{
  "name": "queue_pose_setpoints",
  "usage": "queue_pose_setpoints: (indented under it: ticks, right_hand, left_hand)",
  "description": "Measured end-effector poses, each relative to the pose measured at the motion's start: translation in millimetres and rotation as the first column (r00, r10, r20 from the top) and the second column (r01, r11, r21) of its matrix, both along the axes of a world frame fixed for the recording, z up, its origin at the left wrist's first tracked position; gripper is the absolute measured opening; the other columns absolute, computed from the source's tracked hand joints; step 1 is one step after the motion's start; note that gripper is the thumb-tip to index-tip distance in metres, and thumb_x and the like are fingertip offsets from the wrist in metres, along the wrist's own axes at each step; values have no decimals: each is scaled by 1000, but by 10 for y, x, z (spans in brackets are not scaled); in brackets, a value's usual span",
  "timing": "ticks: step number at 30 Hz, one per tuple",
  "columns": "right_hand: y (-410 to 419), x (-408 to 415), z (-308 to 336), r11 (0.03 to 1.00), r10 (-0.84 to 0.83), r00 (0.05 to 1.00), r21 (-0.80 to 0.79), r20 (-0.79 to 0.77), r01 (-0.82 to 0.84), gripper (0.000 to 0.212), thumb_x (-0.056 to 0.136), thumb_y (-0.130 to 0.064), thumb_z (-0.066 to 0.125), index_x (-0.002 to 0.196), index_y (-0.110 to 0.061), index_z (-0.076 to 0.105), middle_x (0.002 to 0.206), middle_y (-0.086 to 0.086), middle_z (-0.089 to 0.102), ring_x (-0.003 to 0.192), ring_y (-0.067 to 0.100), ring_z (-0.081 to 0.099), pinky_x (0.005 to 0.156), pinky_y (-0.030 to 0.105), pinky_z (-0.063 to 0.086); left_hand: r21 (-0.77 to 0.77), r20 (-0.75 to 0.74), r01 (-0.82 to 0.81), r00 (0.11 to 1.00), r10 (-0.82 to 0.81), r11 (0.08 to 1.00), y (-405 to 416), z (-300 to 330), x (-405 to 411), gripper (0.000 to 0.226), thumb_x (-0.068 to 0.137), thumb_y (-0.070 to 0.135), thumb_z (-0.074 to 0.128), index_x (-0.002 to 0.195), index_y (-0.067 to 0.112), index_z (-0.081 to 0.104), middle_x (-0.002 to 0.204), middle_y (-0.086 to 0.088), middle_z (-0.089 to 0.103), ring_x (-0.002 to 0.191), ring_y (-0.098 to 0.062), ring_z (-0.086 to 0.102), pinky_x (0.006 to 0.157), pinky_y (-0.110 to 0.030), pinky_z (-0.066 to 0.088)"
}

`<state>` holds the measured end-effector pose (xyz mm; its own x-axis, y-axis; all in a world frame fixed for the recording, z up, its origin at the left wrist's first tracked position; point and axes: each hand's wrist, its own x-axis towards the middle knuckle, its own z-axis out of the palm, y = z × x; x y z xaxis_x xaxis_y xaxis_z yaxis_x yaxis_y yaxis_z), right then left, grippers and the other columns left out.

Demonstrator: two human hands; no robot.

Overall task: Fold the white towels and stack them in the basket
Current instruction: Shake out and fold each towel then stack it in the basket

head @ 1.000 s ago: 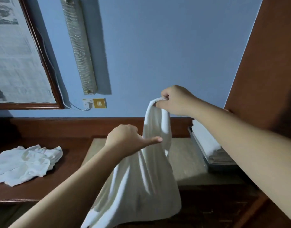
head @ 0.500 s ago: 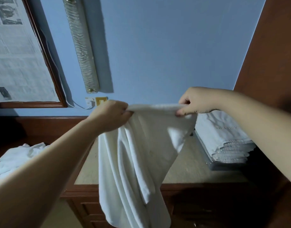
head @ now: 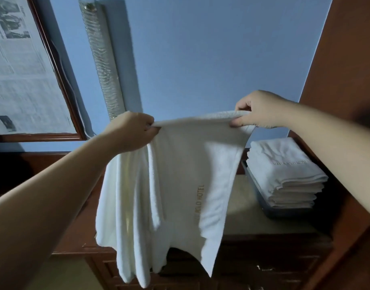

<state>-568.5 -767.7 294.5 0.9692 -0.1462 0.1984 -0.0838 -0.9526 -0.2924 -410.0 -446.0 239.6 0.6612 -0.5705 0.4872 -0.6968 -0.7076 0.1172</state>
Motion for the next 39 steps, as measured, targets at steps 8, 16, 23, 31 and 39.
queue_pose_setpoints:
  ticks: [8,16,23,31,39]
  right_hand:
    - [271,266,-605,819,-457,889,-412,-44,400,18,97,-24,58,80,-19,54,89,4,57,89,30,58,74,33,48]
    - [513,358,-1331,249,-366,921,939,-134,236,36,102,-13,37,111,-11,72,101,23,77,78,39,78,72,49,65]
    - [769,316,-1595,186,-422,905,973,-46,136,50,82,-48,66,104,-3,75,98,13,80,78,23,75,73,33,55]
    - [675,200,-1591,862,-277,951,400,-138,309,36,89,-3,48,108,-28,64,105,-3,63,85,15,60,57,25,40]
    - [439,-69,-1842,827,-141,977,523,-160,205,60,79,13,43,69,-33,80,102,-1,71,102,24,65,86,35,58]
  left_hand:
    - [117,-76,66,995,-57,991,-272,-432,-412,42,97,47,53,64,20,49,62,6,50,70,-25,56,59,-33,39]
    - [141,-211,239,955,-207,961,-454,-1037,-751,47,100,51,50,68,17,49,65,3,56,59,-14,52,53,-31,37]
    - [120,-188,362,923,-337,925,-424,-1359,-770,57,103,60,40,68,16,47,55,2,47,51,-17,45,52,-34,29]
    - [125,-383,335,884,-266,934,-430,-1657,-864,60,98,68,47,68,16,55,59,2,54,55,-16,50,52,-30,38]
    - [-393,-878,-43,313,-361,918,-153,-1419,-653,36,60,14,53,90,11,71,60,1,53,54,-15,45,52,-25,32]
